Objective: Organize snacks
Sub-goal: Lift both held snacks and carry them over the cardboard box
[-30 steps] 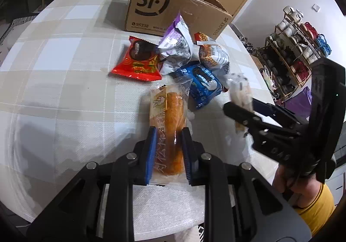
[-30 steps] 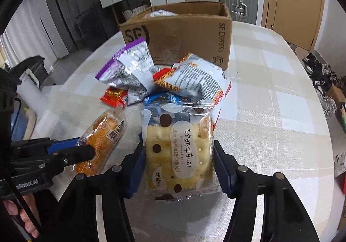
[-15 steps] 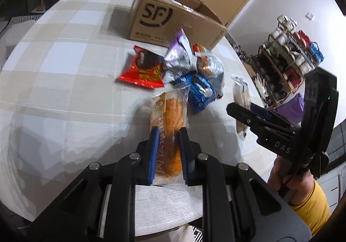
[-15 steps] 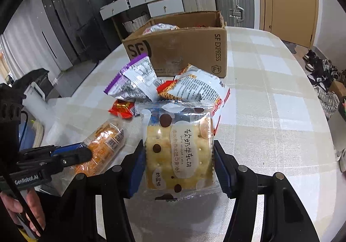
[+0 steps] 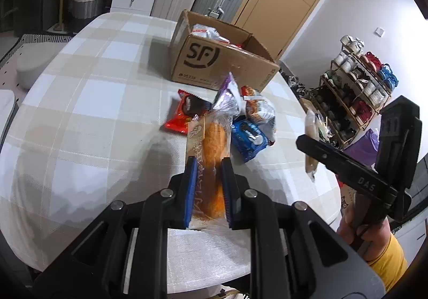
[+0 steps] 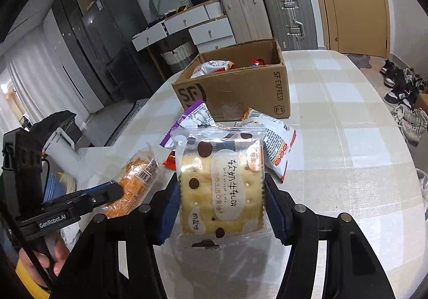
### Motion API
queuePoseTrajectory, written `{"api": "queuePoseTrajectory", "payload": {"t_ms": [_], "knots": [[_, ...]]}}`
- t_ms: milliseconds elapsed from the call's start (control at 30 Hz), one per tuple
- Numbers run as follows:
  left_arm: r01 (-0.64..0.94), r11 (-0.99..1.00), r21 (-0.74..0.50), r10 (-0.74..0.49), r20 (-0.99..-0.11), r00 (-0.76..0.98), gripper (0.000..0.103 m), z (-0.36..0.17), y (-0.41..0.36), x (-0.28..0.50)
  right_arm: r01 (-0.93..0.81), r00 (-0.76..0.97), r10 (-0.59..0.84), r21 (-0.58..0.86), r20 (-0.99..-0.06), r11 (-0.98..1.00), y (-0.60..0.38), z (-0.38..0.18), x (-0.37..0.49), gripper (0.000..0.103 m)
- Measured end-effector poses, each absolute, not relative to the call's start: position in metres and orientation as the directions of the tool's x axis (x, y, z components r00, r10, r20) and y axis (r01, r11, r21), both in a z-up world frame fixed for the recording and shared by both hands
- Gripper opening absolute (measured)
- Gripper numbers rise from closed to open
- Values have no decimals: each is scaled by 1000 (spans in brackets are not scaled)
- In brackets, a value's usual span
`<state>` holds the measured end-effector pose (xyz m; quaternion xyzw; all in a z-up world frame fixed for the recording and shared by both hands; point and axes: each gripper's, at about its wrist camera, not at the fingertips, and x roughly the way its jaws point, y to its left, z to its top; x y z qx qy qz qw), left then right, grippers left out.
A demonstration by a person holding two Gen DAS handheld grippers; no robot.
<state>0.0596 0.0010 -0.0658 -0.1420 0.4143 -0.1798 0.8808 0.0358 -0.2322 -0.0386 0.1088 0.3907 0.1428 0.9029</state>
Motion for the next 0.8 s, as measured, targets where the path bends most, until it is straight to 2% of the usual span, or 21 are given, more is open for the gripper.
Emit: {"api": "queuePoseTrajectory", "payload": {"t_ms": [200,400,800], "knots": [[192,905,-379,-410,-663,626,15,-61,3,55,-163,656,347,323,-670,932,-235,-35,31,59],[183,897,-402,-423,-665,615,15,-56,2,54,-151,694,366,372,-620,916,-241,-22,23,59],[196,863,-466,-469,-594,654,15,-1,21,36,-214,722,384,342,-576,915,-233,21,-1,59]]}}
